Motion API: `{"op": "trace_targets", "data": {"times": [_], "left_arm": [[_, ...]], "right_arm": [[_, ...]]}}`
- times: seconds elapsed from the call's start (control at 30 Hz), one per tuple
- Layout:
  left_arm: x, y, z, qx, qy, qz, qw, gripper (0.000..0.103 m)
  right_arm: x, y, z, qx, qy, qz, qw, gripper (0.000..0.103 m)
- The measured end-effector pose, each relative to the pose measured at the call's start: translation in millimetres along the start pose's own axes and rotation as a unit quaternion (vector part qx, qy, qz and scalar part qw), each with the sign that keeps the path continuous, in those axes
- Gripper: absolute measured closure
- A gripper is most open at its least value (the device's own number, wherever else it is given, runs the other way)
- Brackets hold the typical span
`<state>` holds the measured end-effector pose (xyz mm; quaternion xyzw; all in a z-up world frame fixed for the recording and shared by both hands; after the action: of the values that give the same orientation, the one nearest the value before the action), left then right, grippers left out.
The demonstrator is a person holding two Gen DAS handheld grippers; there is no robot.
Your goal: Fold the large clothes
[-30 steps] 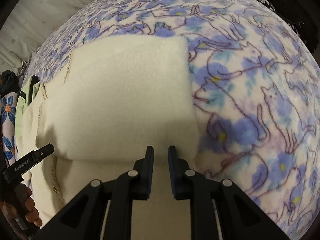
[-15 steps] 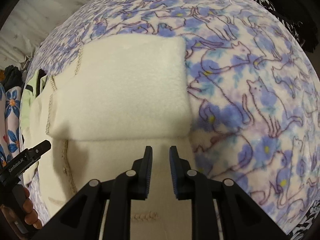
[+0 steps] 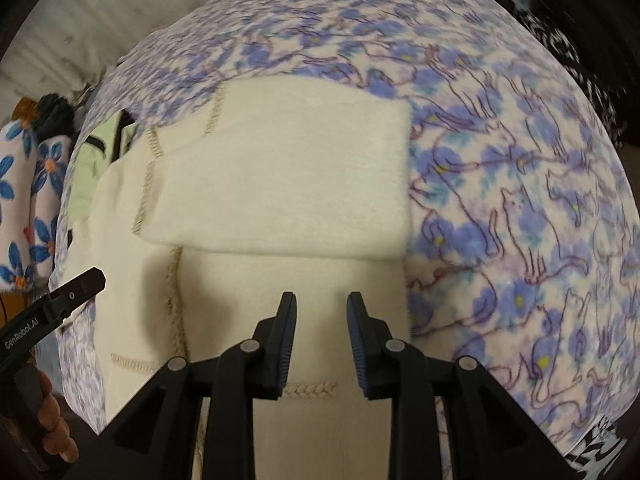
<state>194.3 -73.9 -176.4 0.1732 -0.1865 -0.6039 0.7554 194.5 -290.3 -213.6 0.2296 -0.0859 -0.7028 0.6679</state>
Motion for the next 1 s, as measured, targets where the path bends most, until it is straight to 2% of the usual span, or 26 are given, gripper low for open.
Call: {"op": "trace_targets", "data": {"times": [0.27, 0.5, 0.7, 0.83, 1.0], "left_arm": [[-46.6, -5.6, 43.4, 0.014, 0.022, 0.030, 0.9992, 0.020], [-103.6, -13.6, 52.0, 0.013, 0.023, 0.059, 0.9979, 0.020], [-162.3, -14.0, 42.1, 0.002, 0.010, 0.060, 0.9981, 0.020], [-216.0, -11.8, 30.2, -0.009, 0.005, 0.065, 0.9979, 0.020], [-285.4, -10.4, 15.0, -0.015, 0.002, 0.080, 0.9967, 0.020]], "right_arm": [[-41.1, -0.5, 13.2, -0.002, 0.028, 0.045, 0.999, 0.077], [-90.1, -3.8, 14.6, 0.000, 0.035, 0.066, 0.997, 0.077], [-150.7, -13.2, 5.9, 0.000, 0.025, 0.070, 0.997, 0.077], [-204.6, -27.4, -3.9, -0.006, 0.028, 0.056, 0.998, 0.077], [-274.6, -44.4, -25.9, -0.017, 0.034, 0.066, 0.997, 0.075]]}}
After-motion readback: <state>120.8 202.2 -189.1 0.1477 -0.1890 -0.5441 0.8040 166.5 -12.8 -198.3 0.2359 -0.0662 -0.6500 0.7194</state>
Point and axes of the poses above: each gripper's, at about its wrist camera, not at the fingertips, and z roughly against the way its jaws point, x to its right, y to its top, the point moved 7 cm from there along -z, roughly the way its jaws point, and after that the axes turned 13 degrees about x, right-handed, at the moved point
